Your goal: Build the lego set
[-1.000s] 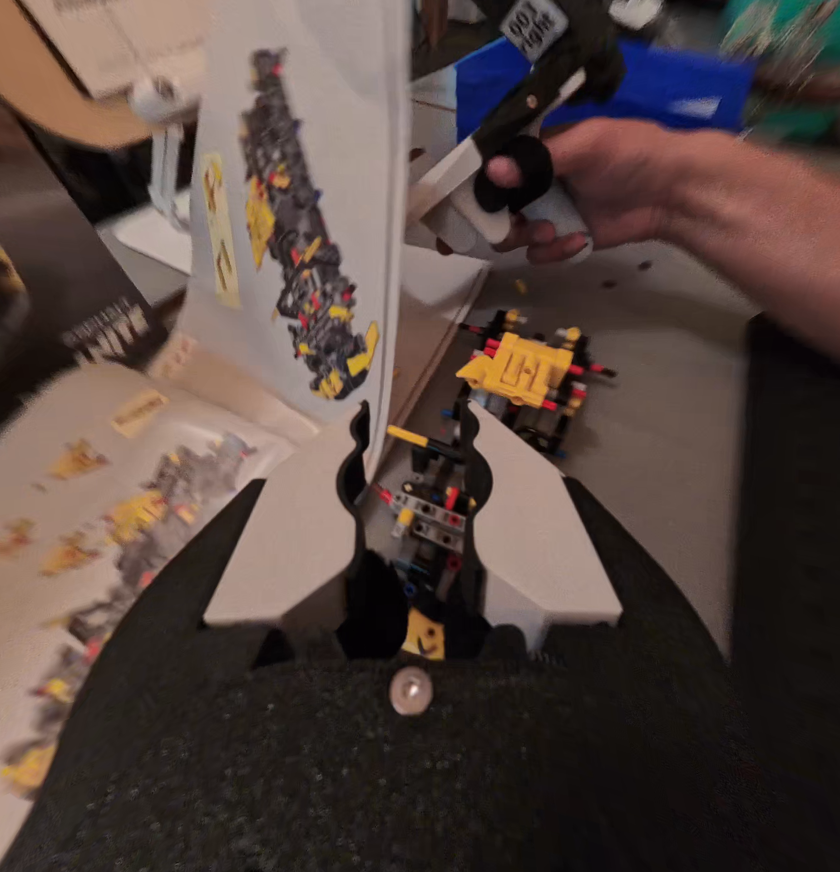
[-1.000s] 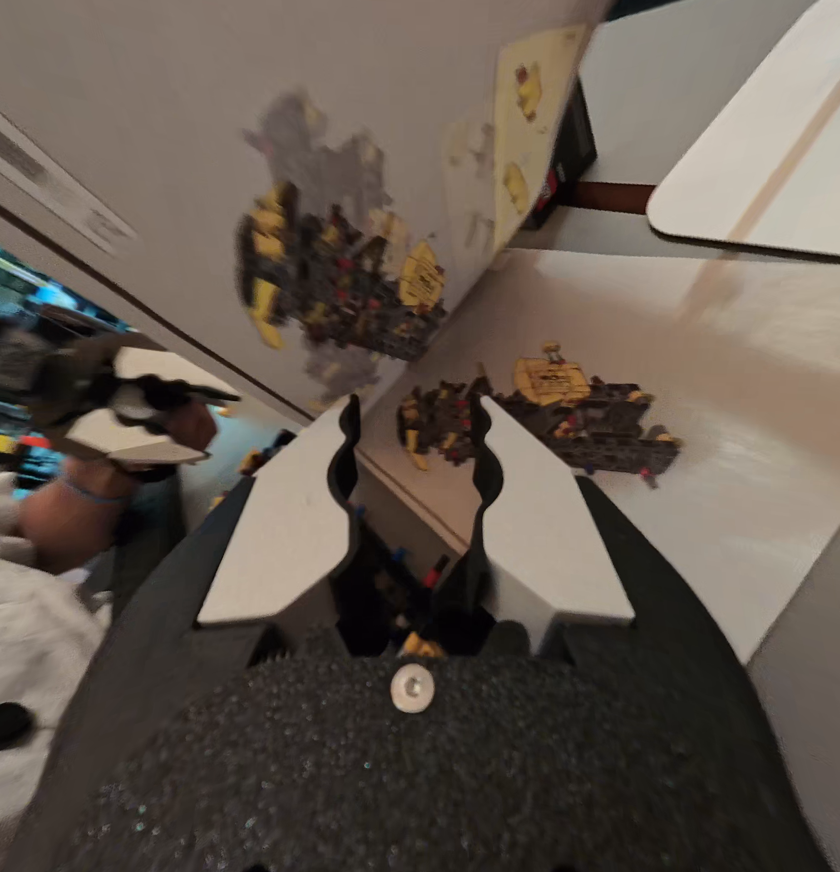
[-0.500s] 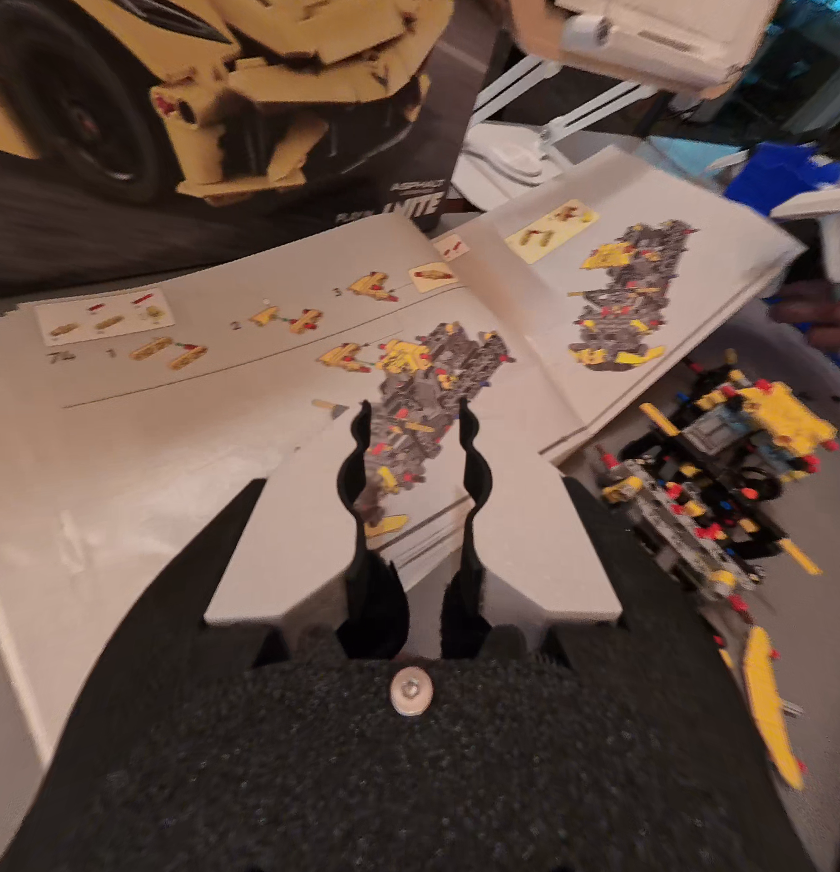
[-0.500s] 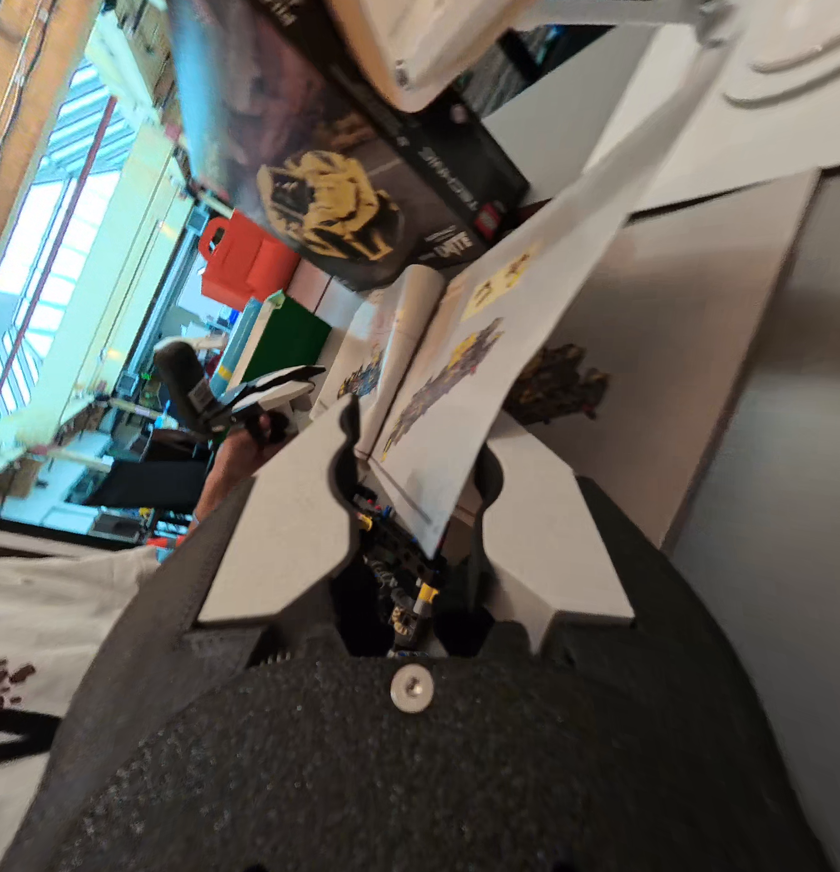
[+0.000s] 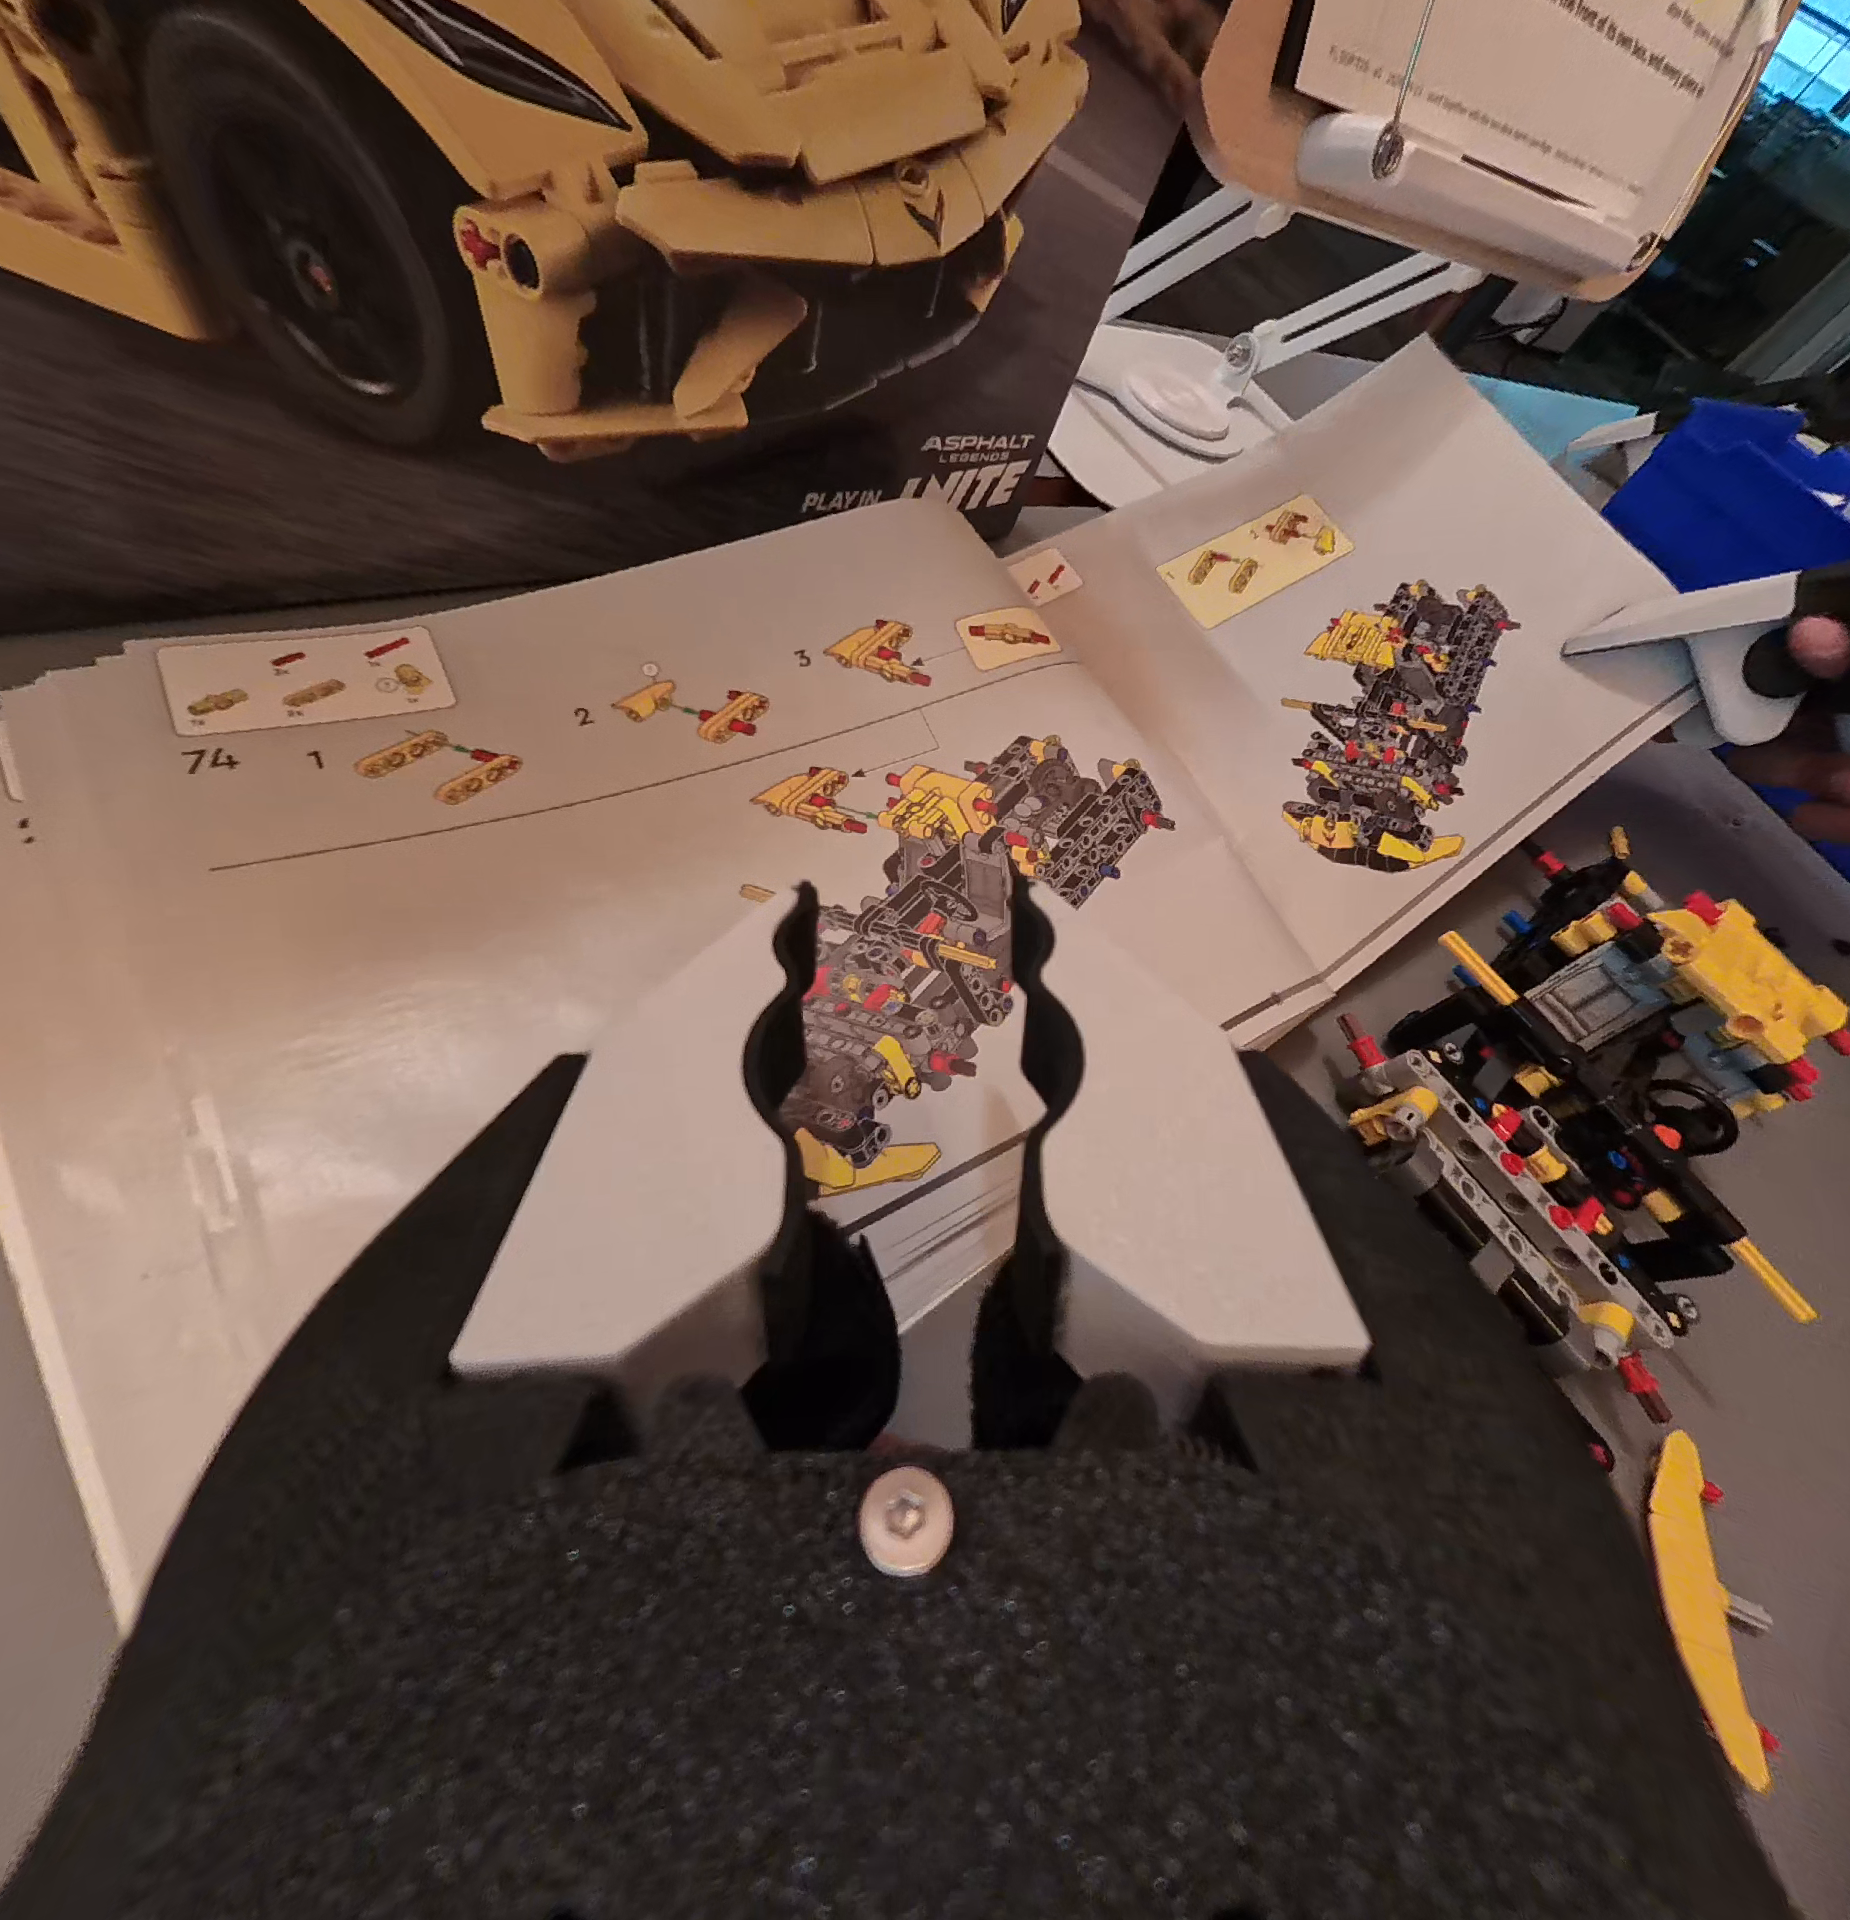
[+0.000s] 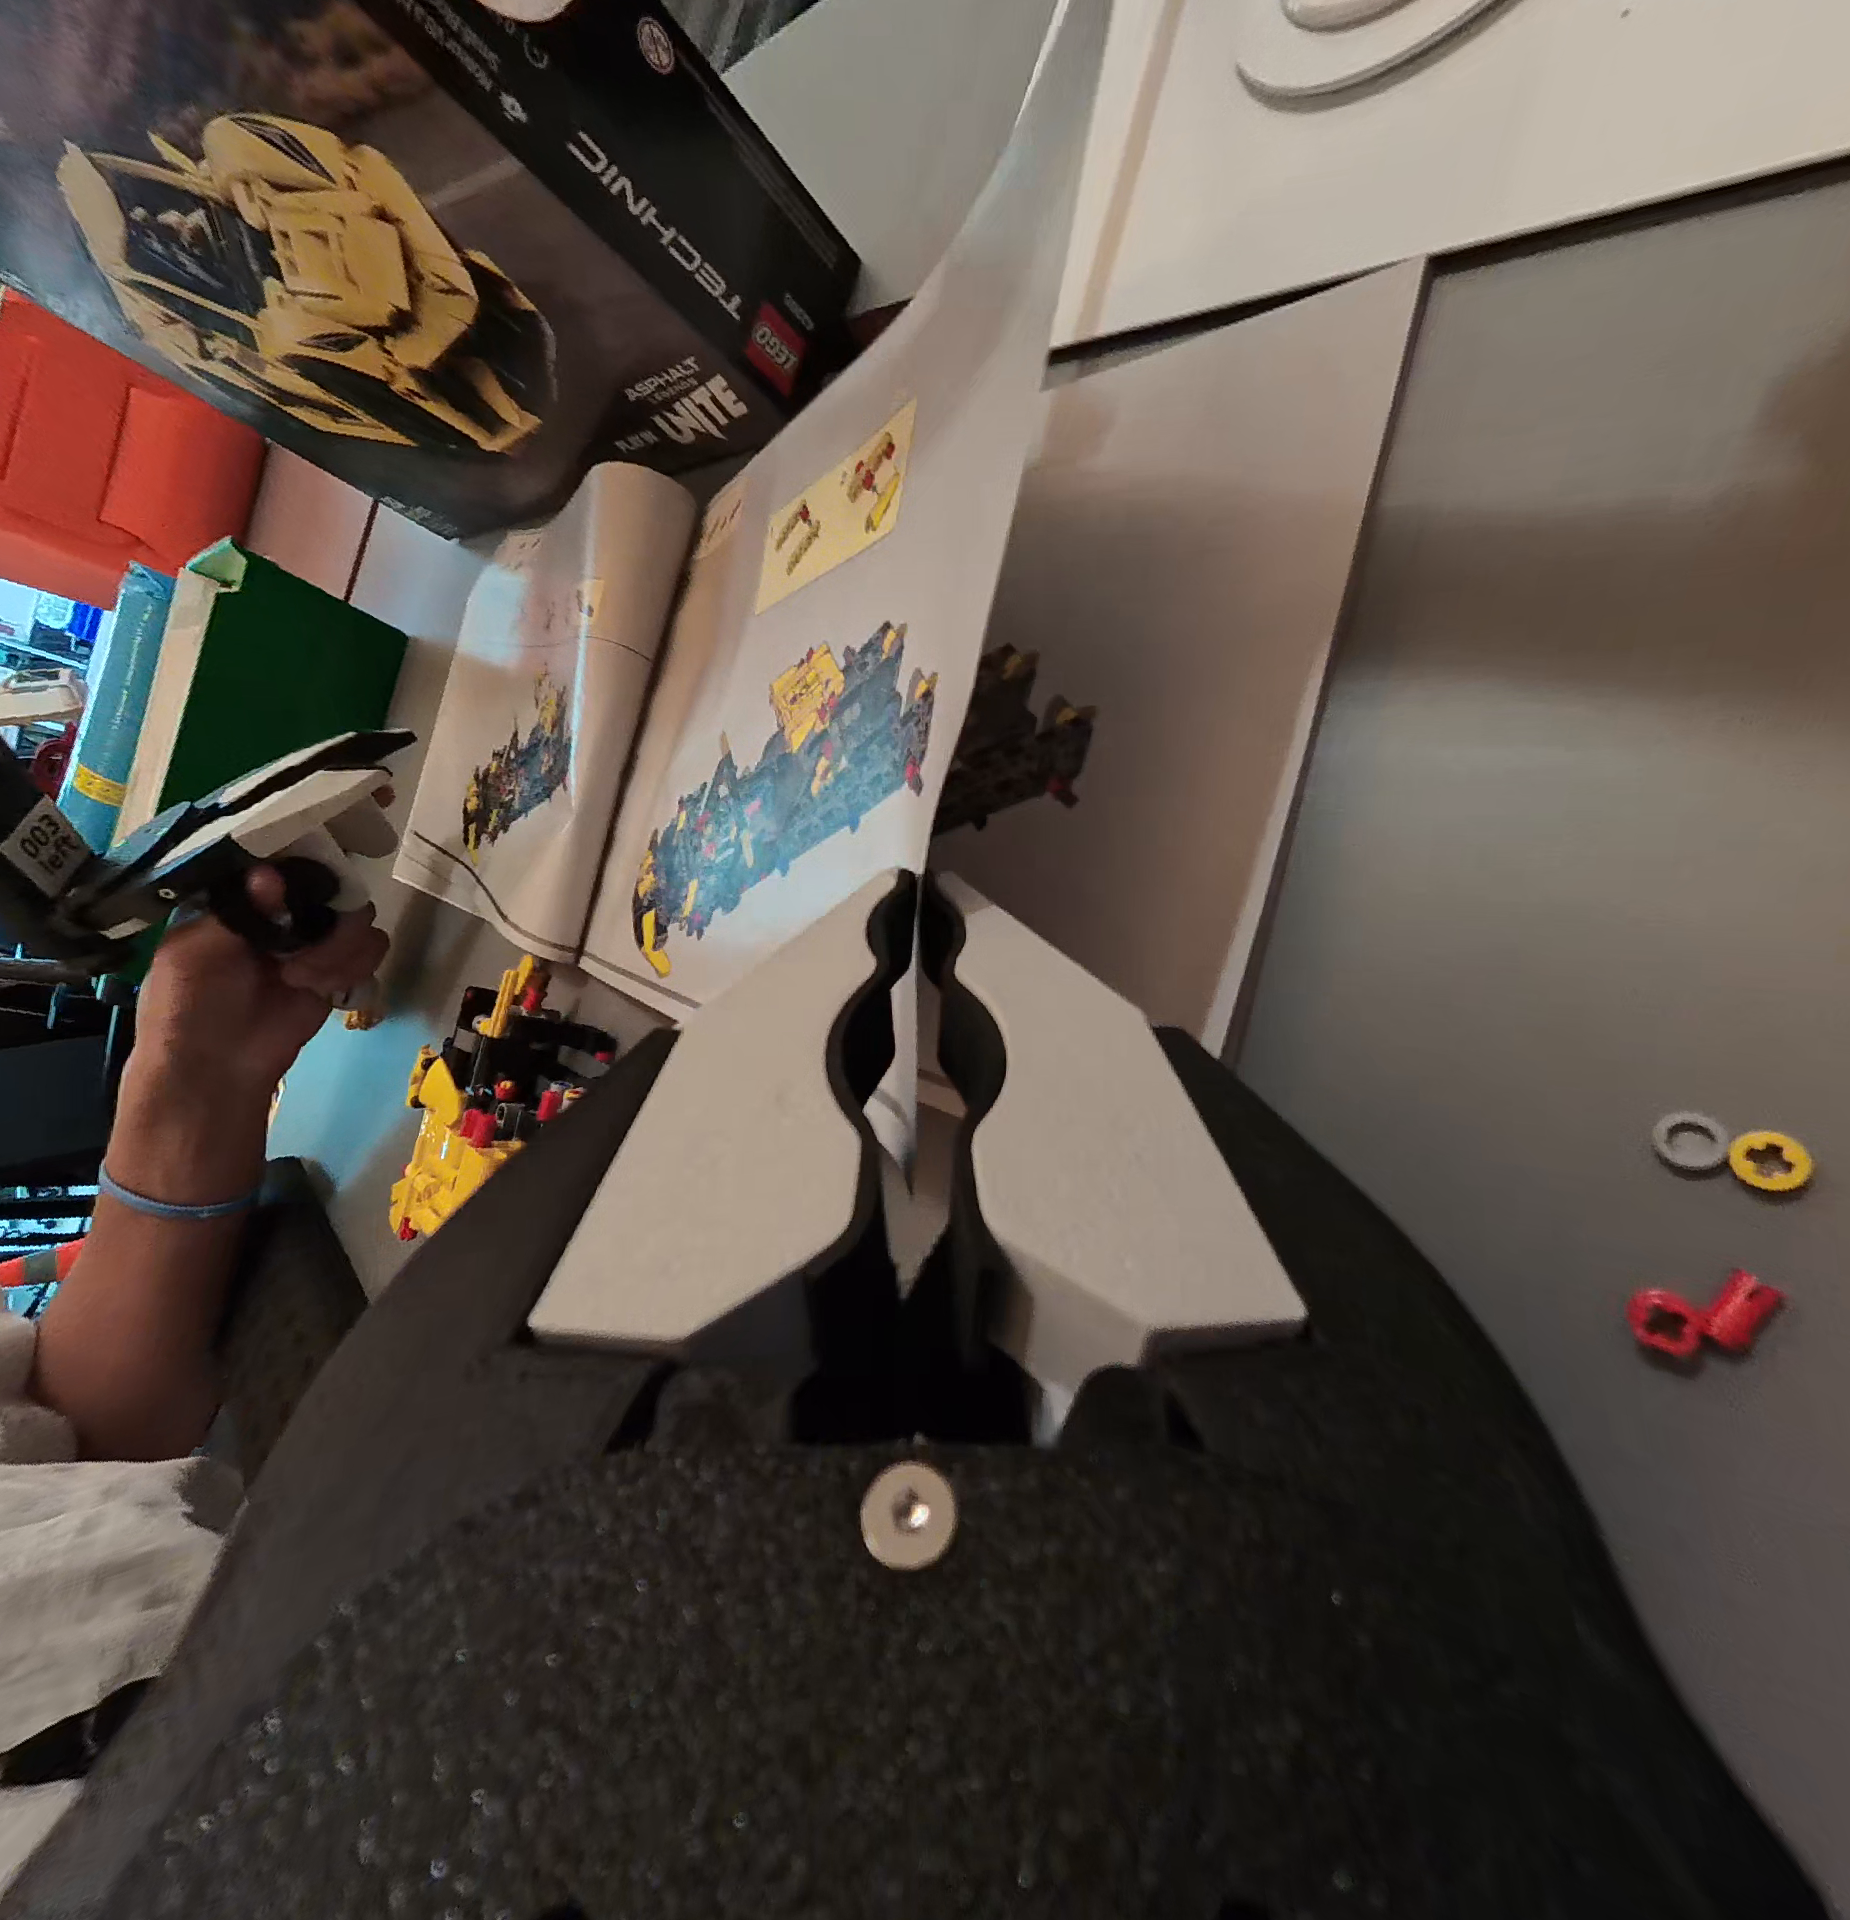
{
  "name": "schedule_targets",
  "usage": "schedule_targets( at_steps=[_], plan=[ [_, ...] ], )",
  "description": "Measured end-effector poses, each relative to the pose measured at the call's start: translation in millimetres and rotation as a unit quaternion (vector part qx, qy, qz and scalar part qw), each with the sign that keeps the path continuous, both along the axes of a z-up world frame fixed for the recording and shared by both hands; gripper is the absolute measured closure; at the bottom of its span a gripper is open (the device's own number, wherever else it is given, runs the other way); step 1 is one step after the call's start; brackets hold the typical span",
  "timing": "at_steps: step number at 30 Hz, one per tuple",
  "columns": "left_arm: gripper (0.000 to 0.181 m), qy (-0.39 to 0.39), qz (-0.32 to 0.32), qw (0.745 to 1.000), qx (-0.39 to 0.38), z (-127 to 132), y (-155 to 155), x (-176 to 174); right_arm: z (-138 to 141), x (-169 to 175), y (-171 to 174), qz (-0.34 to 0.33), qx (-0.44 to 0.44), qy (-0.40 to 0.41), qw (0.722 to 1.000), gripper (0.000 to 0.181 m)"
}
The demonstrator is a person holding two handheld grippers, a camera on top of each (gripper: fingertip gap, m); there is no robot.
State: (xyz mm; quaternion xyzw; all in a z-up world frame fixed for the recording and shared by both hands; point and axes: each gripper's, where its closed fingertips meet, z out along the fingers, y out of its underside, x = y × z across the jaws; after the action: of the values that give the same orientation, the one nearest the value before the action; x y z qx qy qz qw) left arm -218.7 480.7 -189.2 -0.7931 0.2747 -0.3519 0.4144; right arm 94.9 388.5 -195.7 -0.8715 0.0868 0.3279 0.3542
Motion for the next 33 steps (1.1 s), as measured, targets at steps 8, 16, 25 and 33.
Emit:
schedule_targets(
  at_steps=[8,16,25,33],
  plan=[
    [0.144,0.008,-0.008,1.000,0.009,-0.8,-2.2,2.4,3.6,-0.5,0.1,0.003,0.009,-0.012,1.000,0.181],
    [0.144,0.040,-0.020,0.999,0.020,-9.4,-5.9,6.5,9.5,-1.8,0.7,0.010,0.027,-0.022,0.999,0.181],
    [0.144,0.029,-0.012,0.999,0.021,-4.7,-3.2,3.5,6.5,-1.2,0.2,0.012,0.025,-0.026,0.999,0.181],
    [0.144,0.034,-0.013,0.999,0.027,-4.7,-3.7,4.3,3.5,-0.8,-0.1,0.013,0.020,-0.027,0.999,0.181]
  ],
)
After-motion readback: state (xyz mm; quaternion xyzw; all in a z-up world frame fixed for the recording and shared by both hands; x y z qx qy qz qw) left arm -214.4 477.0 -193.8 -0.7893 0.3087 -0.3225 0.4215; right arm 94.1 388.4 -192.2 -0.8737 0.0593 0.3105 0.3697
